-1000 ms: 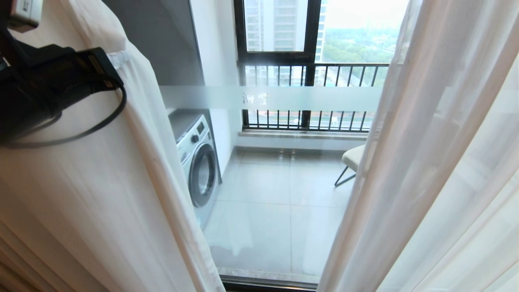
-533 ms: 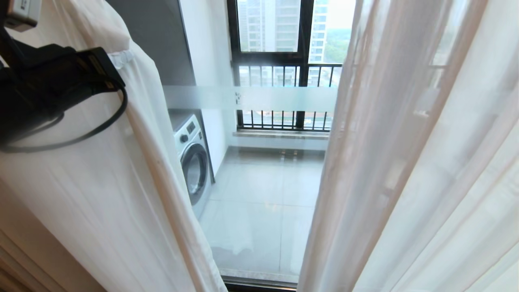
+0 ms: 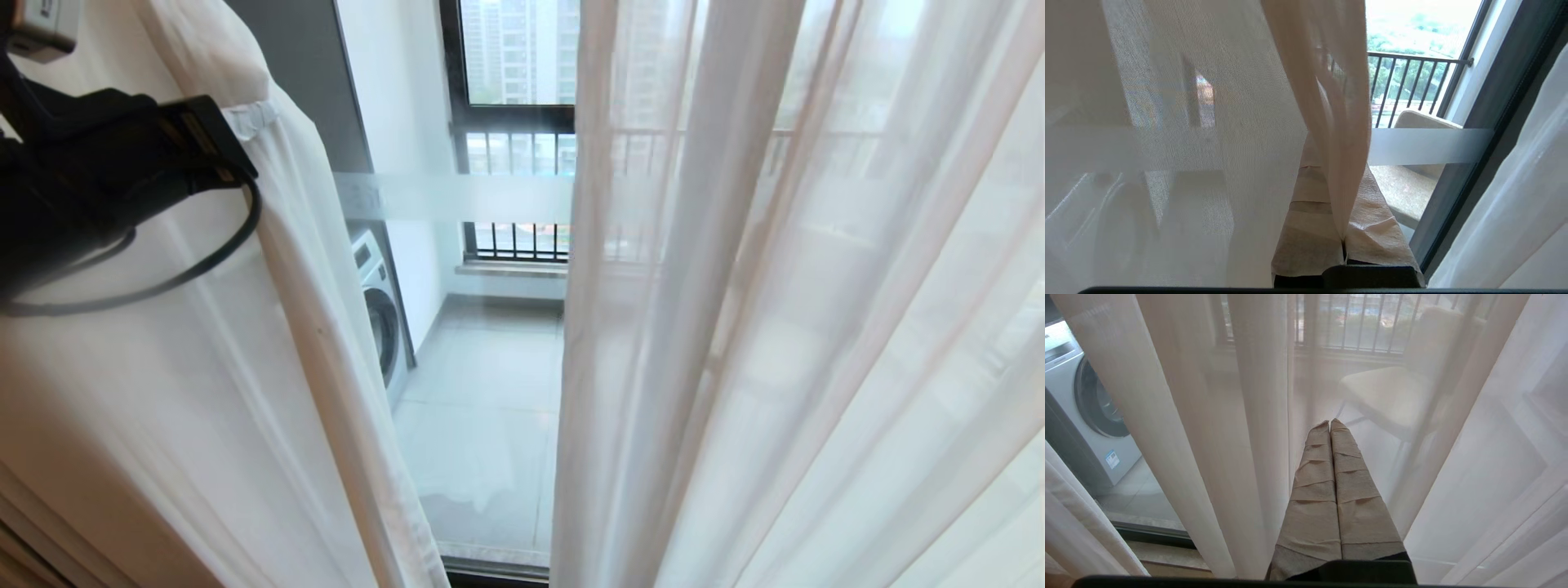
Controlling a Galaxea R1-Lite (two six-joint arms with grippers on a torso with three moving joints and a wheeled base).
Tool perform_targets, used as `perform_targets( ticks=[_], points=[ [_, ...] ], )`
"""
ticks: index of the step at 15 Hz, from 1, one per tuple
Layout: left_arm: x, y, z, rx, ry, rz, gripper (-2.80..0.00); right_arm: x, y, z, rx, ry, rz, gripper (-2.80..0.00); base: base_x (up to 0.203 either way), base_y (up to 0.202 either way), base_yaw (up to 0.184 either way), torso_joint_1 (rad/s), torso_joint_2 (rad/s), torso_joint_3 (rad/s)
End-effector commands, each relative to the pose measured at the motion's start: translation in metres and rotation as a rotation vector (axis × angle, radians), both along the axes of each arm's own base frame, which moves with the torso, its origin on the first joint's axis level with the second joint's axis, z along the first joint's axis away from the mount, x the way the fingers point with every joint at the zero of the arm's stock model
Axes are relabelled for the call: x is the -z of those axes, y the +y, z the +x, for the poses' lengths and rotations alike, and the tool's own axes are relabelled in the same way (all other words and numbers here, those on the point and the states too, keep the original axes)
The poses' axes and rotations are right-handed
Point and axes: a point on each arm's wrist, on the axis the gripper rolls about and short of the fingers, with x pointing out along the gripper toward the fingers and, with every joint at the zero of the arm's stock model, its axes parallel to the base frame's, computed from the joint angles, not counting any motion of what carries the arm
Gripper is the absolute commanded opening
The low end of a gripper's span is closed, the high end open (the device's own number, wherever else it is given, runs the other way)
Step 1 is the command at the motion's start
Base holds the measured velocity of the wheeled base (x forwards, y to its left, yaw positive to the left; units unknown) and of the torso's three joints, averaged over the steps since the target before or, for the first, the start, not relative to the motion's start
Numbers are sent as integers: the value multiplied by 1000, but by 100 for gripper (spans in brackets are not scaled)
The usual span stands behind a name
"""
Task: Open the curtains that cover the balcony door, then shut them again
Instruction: Close the inner curtains on both sides
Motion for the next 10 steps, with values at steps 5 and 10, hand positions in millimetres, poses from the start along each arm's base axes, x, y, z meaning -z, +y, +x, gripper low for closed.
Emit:
perform_targets(
  ticks=[5, 10],
  points=[
    [0, -3, -1, 11, -1, -2, -280, 0, 0, 0, -1, 0, -1, -280, 0, -191, 1, 2, 4, 2],
    [0, -3, -2, 16, -2, -2, -280, 0, 0, 0, -1, 0, -1, -280, 0, -193, 1, 3, 0, 1]
  ],
)
